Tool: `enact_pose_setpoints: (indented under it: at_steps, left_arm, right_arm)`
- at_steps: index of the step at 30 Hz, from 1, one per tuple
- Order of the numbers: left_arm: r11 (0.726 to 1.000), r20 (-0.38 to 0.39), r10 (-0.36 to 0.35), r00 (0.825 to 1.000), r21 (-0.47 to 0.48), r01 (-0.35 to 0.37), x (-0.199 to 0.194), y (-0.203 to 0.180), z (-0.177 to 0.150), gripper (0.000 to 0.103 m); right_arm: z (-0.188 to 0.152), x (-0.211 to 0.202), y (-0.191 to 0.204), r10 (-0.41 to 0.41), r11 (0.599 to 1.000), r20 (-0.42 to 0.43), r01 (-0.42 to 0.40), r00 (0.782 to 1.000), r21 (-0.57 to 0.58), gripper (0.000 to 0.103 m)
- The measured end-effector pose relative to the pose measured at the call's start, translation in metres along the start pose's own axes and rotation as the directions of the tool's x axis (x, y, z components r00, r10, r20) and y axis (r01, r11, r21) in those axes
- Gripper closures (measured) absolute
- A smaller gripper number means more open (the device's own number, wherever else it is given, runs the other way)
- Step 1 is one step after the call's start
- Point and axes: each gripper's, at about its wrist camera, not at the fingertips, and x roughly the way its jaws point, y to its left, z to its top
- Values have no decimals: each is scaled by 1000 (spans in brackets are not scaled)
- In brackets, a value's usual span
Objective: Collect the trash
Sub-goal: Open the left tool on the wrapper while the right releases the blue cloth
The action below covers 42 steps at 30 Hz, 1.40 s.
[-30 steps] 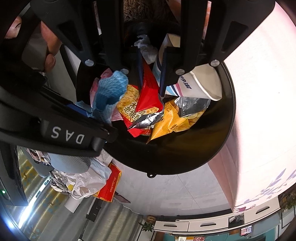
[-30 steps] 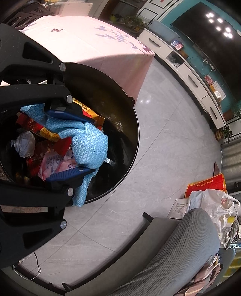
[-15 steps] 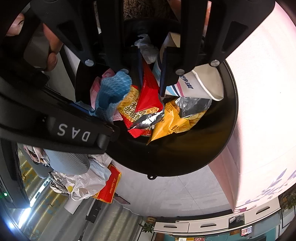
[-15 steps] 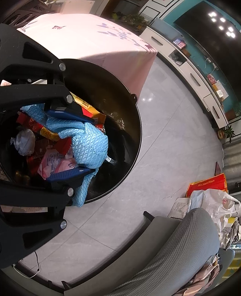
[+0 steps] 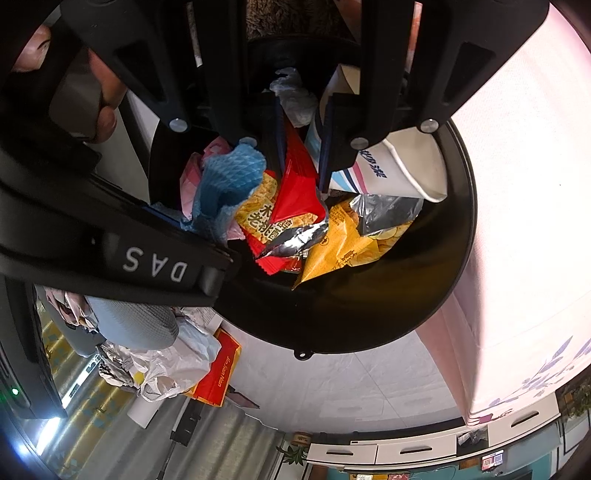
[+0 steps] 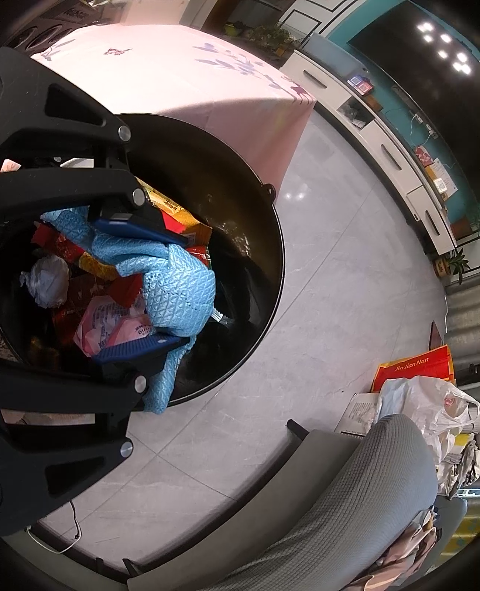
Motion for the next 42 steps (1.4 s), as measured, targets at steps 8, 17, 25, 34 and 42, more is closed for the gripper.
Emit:
enact_pose_setpoints:
  at_steps: [8, 17, 25, 34, 42]
  left_arm:
    - [1000, 1, -12, 1000, -8, 12, 1, 1, 0, 85]
    - [1000, 0, -12, 1000, -12, 12, 1, 2, 0, 84]
    - [999, 4, -38, 999, -26, 38, -1, 2, 0, 78]
    - [998, 54, -65, 996, -16, 66, -22, -5, 0, 55]
    - [999, 125, -44, 991, 15, 42, -53, -7, -1, 39]
  right_arm:
    - [-2, 0, 1, -6, 1000, -1, 6, 1000, 0, 55]
    - [-3, -2, 1, -1, 1000, -1, 1, 1000, 4, 50]
    - [-4, -5, -1, 8, 1000, 3, -8, 1000, 14, 49]
    - [-5, -21, -5, 43, 999, 54, -44, 998, 22, 40]
    - [-4, -38, -12, 77, 996, 111, -82, 991, 45, 31]
